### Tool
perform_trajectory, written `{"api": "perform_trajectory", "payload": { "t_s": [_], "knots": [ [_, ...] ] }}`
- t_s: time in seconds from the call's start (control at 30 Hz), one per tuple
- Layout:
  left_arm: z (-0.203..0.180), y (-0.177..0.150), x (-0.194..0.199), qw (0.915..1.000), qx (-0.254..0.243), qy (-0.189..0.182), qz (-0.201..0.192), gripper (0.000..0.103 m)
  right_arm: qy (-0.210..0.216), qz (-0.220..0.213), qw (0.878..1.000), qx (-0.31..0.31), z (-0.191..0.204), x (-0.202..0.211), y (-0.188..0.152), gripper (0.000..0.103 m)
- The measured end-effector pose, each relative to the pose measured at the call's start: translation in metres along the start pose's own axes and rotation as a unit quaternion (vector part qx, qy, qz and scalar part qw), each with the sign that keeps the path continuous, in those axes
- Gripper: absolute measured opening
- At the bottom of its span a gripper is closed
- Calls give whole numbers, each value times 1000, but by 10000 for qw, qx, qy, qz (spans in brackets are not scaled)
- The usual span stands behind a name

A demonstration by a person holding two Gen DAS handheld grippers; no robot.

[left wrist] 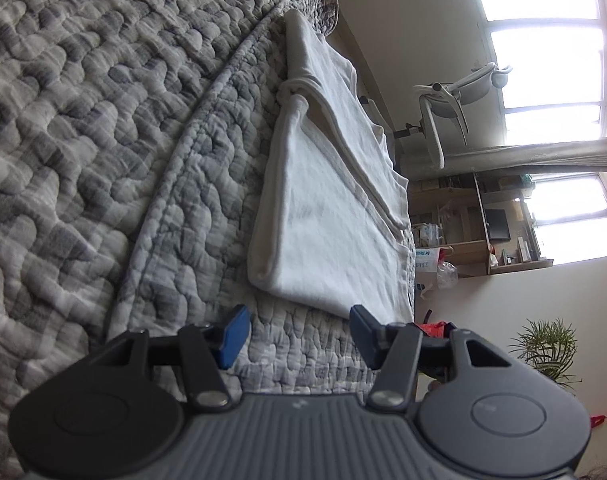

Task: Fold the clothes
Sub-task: 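Move both grippers to the end of the folded white shirt, then grasp the shirt end with both grippers and fold it over the shirt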

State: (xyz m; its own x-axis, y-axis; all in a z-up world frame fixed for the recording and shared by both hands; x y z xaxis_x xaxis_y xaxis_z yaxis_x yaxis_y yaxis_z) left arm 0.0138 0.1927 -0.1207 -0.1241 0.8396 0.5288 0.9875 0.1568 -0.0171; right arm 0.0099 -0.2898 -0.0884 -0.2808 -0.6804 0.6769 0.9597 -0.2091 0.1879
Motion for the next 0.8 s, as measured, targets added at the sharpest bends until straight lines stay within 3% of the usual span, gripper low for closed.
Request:
{"api": "perform_trajectory", "payload": {
  "t_s": [0.17, 0.4, 0.43, 0.5, 0.53, 0.6, 0.8],
  "knots": [
    [6, 1, -8, 9996, 203, -126, -170, 56, -27, -29, 10000, 2, 1, -1, 0, 45],
    [9, -2, -10, 9957, 290, -284, -832, 53, 149, -109, 9998, 18, -1, -7, 6, 43],
    [9, -4, -10, 9950, 278, -280, -919, 50, 189, -150, 9997, 9, -2, -8, 7, 40],
    [9, -5, -10, 9942, 275, -177, -1022, 32, 185, -210, 9996, -36, -6, -11, 7, 25],
    [10, -4, -10, 9940, 297, -137, -1040, 10, 201, -233, 9995, -78, -8, -12, 8, 16],
    [11, -3, -9, 9934, 337, -143, -1090, 9, 356, -305, 9987, -185, -13, -9, 6, 13],
    [2, 0, 10, 9865, 322, -847, -1364, 7, 990, -664, 9924, -315, -12, 12, 6, 12]
  ]
}}
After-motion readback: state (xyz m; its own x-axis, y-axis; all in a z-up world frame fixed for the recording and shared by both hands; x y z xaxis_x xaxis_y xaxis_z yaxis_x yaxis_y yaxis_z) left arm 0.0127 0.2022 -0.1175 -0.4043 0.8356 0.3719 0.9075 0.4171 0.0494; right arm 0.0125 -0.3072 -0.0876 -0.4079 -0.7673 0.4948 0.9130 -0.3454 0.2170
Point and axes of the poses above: each gripper's, at about its wrist camera, not at the fingertips, and x roughly against the way its jaws point, z to its left, y to its top, the point moved 2 cm from there along -x, roughly the way its jaws point, and after that the axes turned 14 degrees about z, right-handed, at the moved point
